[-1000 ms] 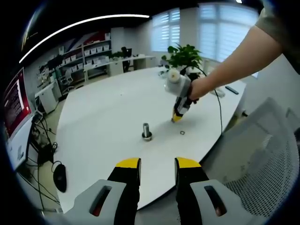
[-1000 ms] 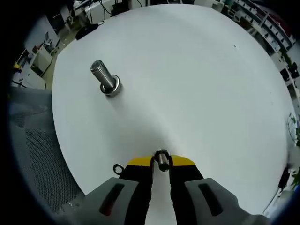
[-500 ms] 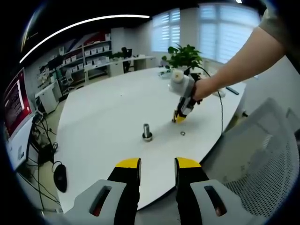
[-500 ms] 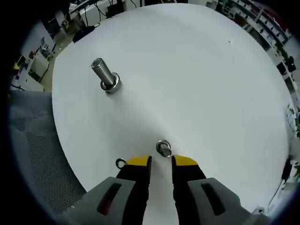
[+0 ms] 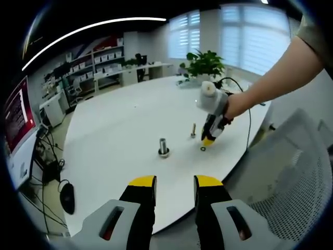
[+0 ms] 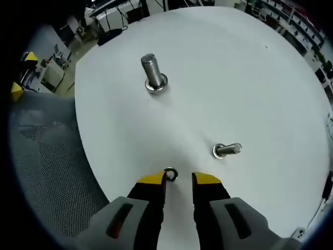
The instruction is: Place the washer onto the threaded stud by aligning its center hole with the stud, sliding it down to the base, and recovering from edge contact or off-axis alignment until the washer reaches the visible bottom stop.
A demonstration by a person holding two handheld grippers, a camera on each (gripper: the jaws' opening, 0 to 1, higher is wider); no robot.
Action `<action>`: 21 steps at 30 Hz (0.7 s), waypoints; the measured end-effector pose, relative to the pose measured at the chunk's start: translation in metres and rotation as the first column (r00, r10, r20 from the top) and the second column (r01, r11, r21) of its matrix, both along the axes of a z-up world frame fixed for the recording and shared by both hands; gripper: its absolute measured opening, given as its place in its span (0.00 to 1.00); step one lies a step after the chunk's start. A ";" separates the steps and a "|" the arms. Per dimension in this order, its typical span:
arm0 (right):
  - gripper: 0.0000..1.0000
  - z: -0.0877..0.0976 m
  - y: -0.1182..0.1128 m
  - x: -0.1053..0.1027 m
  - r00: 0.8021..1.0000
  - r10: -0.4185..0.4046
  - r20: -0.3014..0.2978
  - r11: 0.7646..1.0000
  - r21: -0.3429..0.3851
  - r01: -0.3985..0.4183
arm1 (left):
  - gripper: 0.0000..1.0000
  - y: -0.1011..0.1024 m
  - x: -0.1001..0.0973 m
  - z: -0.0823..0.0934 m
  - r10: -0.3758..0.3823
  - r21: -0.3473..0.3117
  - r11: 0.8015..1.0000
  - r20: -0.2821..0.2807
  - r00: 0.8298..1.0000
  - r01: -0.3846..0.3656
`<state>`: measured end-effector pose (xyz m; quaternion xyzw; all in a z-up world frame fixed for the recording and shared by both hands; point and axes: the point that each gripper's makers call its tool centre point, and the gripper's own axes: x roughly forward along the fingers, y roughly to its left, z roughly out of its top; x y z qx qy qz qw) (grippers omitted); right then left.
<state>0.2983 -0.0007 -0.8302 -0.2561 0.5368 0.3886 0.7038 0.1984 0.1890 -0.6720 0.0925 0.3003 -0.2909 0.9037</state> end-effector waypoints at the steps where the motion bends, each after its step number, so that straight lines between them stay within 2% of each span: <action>1: 0.23 0.000 0.002 -0.002 1.000 0.006 -0.001 1.000 -0.001 -0.006 | 0.27 0.000 0.000 0.000 0.000 0.001 1.000 0.000 1.000 0.000; 12: 0.23 -0.009 0.002 -0.007 0.998 0.068 0.007 0.997 -0.044 -0.067 | 0.27 0.000 0.000 0.000 0.000 0.000 1.000 0.001 1.000 0.000; 21: 0.22 -0.013 0.003 -0.008 0.997 0.078 0.008 0.995 -0.056 -0.078 | 0.27 0.000 0.000 0.001 0.001 0.000 1.000 0.004 1.000 -0.001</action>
